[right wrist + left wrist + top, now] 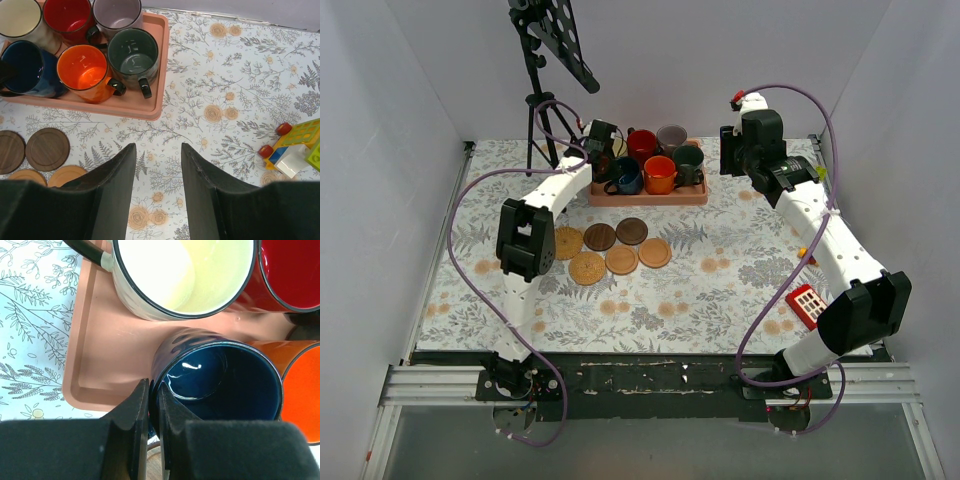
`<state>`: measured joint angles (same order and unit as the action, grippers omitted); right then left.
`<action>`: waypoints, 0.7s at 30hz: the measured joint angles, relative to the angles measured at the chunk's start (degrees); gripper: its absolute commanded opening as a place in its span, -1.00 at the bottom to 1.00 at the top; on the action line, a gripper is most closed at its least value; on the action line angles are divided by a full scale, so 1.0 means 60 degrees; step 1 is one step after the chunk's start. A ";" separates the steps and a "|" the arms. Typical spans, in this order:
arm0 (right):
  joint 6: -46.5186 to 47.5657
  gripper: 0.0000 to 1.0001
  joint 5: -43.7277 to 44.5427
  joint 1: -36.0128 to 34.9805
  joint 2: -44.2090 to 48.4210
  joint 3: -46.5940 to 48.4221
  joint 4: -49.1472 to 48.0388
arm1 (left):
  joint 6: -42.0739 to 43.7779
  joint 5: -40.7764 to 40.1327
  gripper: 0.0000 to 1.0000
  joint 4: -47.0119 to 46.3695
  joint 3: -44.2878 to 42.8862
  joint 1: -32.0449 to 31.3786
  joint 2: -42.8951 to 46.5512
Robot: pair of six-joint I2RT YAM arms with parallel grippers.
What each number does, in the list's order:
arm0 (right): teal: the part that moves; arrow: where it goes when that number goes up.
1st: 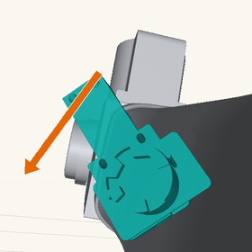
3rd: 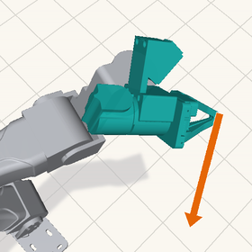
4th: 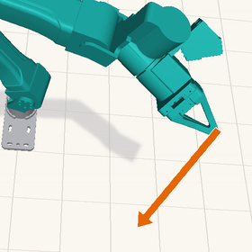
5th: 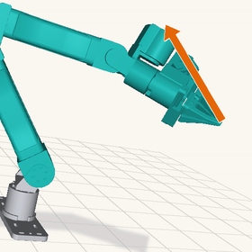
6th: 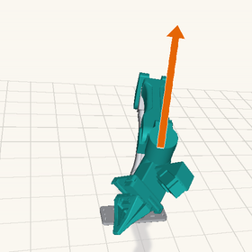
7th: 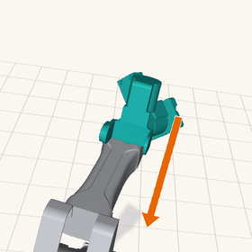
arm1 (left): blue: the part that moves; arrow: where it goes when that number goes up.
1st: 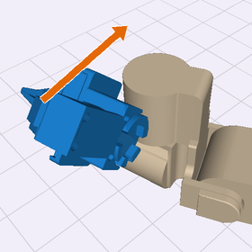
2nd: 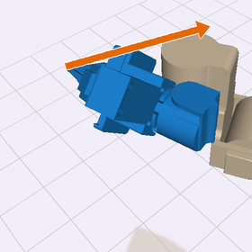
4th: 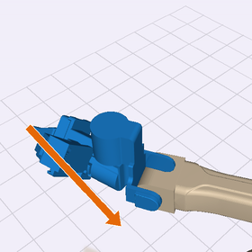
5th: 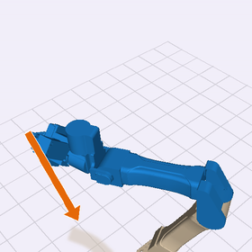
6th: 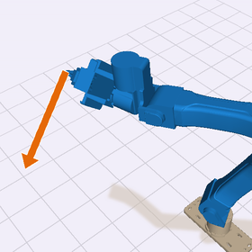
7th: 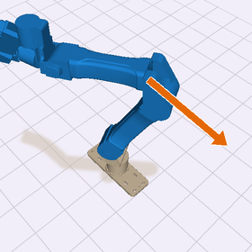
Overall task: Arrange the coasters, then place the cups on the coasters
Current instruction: Pick up the cup from the tray.
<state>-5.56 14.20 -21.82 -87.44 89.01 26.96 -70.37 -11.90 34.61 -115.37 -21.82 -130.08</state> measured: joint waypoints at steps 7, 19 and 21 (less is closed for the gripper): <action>0.0004 -0.03 0.0004 0.0000 0.0000 0.0000 0.0000 | 0.0084 0.0029 -1.00 -0.0299 0.0401 -0.0004 0.0251; -0.0015 -0.03 -0.0051 0.0000 0.0000 0.0000 0.0000 | 0.0415 0.0036 -1.00 -0.0783 0.1479 -0.0138 0.1912; -0.0018 -0.03 -0.0076 0.0000 0.0000 0.0000 0.0000 | 0.0437 0.0047 -1.00 -0.0929 0.1537 -0.0149 0.2175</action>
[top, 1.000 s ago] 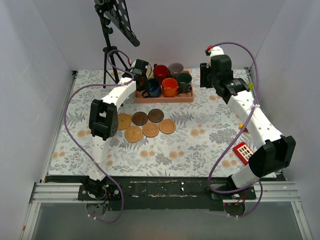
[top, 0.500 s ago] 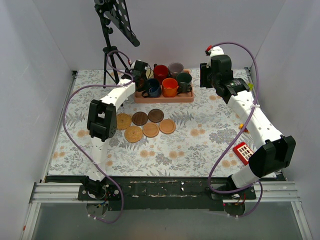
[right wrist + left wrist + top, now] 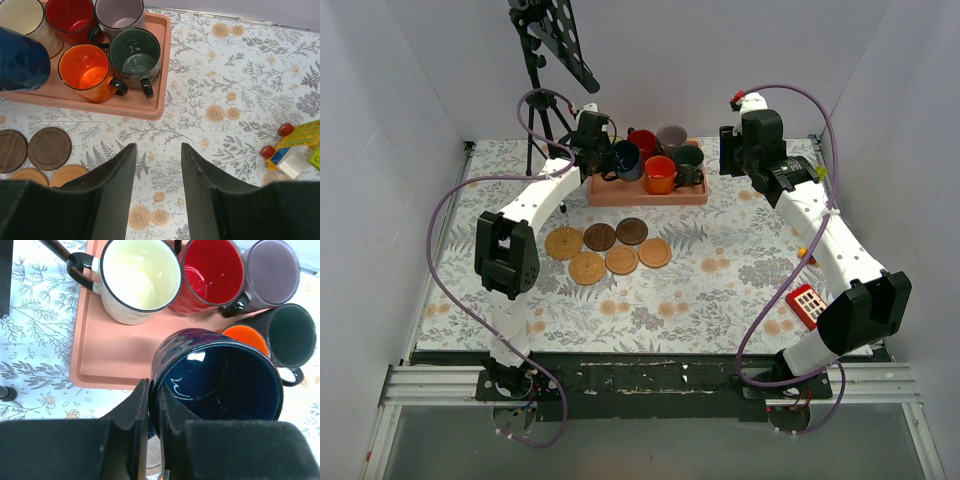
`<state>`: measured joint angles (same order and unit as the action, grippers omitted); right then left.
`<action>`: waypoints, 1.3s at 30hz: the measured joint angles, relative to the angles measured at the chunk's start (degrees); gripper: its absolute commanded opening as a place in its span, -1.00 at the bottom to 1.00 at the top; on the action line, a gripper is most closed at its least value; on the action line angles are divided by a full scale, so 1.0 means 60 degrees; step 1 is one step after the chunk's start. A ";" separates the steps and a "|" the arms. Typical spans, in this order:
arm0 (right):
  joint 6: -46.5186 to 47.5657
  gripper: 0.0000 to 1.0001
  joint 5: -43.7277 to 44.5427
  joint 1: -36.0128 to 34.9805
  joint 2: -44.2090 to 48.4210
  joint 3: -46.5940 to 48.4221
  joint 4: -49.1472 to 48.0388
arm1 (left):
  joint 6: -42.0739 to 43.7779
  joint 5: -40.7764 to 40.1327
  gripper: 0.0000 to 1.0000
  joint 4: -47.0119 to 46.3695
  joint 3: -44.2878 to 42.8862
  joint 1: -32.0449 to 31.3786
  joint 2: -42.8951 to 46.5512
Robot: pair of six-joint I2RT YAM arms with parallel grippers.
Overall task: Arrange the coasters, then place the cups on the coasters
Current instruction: Pick up the cup from the tray, then place the cup on the coaster.
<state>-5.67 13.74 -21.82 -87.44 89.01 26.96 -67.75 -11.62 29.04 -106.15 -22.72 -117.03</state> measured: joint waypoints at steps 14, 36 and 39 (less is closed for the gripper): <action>-0.0018 -0.03 -0.0036 0.0000 0.0157 -0.0131 0.0015 | 0.1177 0.0517 -1.00 0.0557 0.1275 -0.0047 0.1475; -0.0277 -0.03 -0.0393 0.0000 0.0619 -0.0510 0.0018 | 0.3570 0.1268 -1.00 0.2845 0.3654 0.1759 0.4415; -0.0277 -0.03 -0.0393 0.0000 0.0710 -0.0590 0.0029 | 0.3916 0.1264 -1.00 0.2991 0.3861 0.1938 0.4411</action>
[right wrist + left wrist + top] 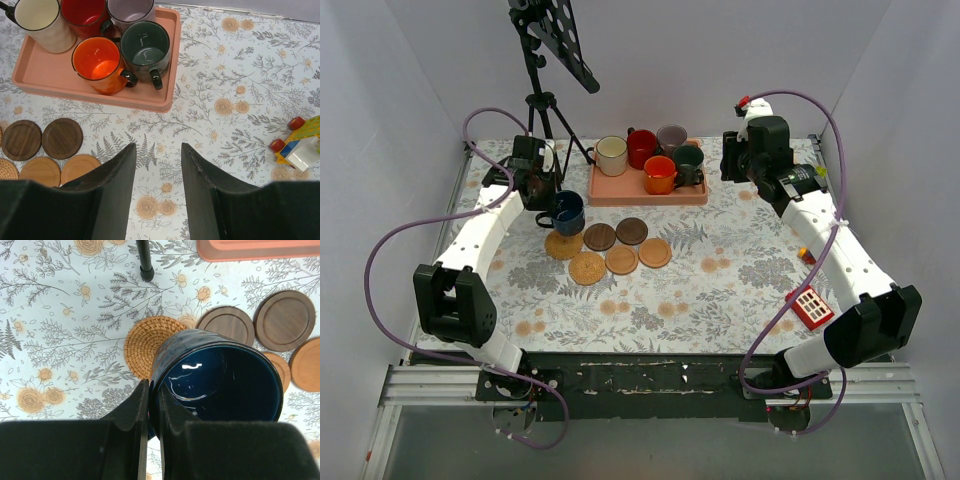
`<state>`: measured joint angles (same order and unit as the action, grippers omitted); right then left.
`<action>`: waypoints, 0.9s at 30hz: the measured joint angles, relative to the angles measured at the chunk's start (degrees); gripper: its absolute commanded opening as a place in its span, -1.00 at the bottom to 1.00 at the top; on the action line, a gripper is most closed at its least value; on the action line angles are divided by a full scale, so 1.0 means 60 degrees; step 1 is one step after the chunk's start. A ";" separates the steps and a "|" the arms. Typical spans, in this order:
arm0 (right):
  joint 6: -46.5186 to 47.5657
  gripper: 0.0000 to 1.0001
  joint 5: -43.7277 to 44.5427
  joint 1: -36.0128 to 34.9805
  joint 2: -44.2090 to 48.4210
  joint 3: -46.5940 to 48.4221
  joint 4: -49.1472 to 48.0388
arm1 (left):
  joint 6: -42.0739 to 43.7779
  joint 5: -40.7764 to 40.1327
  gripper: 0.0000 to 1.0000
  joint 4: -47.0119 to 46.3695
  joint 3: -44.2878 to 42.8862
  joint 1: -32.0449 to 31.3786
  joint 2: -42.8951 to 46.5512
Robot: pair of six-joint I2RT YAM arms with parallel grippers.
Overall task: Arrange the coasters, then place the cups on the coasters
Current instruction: Place the cup on the coaster.
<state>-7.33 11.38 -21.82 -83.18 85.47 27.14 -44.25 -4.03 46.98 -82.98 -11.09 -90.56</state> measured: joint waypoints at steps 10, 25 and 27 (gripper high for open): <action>-0.0004 -0.03 -0.0040 0.0000 0.0000 -0.0004 -0.0004 | 0.0976 0.0222 -1.00 -0.0302 0.0550 0.0357 0.0004; -0.0040 -0.03 -0.0175 0.0000 0.0076 -0.0036 0.0000 | 0.1599 0.0852 -1.00 -0.0987 0.0798 0.0892 -0.0168; -0.0040 -0.03 -0.0175 0.0000 0.0076 -0.0036 0.0000 | 0.1672 0.0943 -1.00 -0.1126 0.0925 0.0892 -0.0200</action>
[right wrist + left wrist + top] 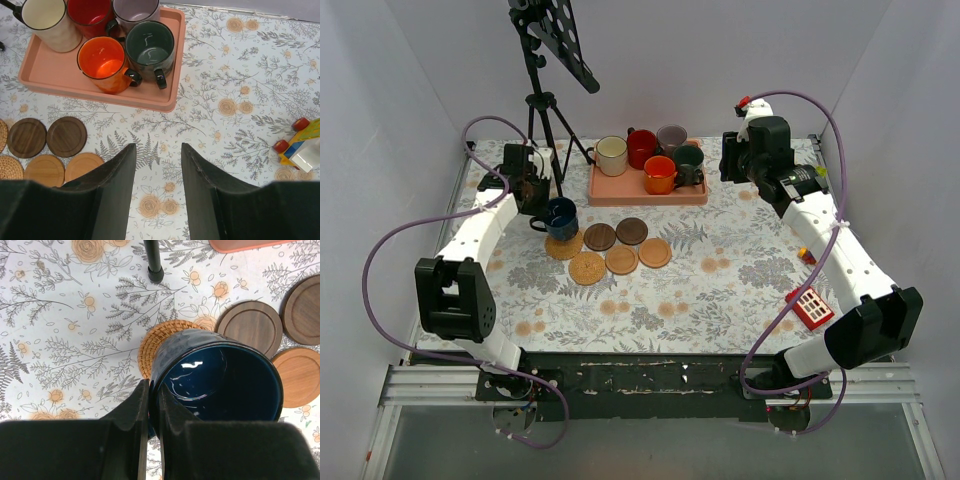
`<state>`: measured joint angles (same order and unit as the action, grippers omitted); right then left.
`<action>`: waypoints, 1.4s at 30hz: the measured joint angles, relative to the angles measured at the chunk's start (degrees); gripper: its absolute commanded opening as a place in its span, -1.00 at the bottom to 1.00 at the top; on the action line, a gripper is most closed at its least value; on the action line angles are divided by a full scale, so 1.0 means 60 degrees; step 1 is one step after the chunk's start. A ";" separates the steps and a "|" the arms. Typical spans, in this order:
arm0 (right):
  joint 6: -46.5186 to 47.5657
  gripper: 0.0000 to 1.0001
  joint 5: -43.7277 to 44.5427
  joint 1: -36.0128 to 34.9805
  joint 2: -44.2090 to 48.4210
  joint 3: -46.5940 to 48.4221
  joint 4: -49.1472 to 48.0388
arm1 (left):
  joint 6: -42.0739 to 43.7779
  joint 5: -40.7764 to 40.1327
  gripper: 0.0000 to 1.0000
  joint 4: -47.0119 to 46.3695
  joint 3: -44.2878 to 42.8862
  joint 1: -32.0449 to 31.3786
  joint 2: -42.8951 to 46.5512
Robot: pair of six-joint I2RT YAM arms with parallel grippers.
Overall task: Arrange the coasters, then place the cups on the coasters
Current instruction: Place the cup on the coaster.
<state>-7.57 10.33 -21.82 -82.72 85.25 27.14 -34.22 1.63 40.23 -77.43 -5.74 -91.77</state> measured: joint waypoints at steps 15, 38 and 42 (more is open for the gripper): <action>-0.0029 -0.03 -0.0066 0.0000 -0.0004 0.0000 0.0000 | 0.0576 0.0124 -1.00 -0.0291 0.0525 0.0000 -0.0419; -0.0033 -0.03 -0.0080 0.0000 -0.0025 0.0000 0.0000 | 0.0736 0.0098 -1.00 -0.0576 0.0652 0.0011 -0.0732; -0.0033 -0.03 -0.0080 0.0000 -0.0025 0.0000 0.0000 | 0.0743 0.0091 -1.00 -0.0583 0.0681 0.0062 -0.0732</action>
<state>-7.77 9.85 -21.82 -82.87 85.25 27.14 -29.76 2.17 36.73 -73.34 -5.37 -96.16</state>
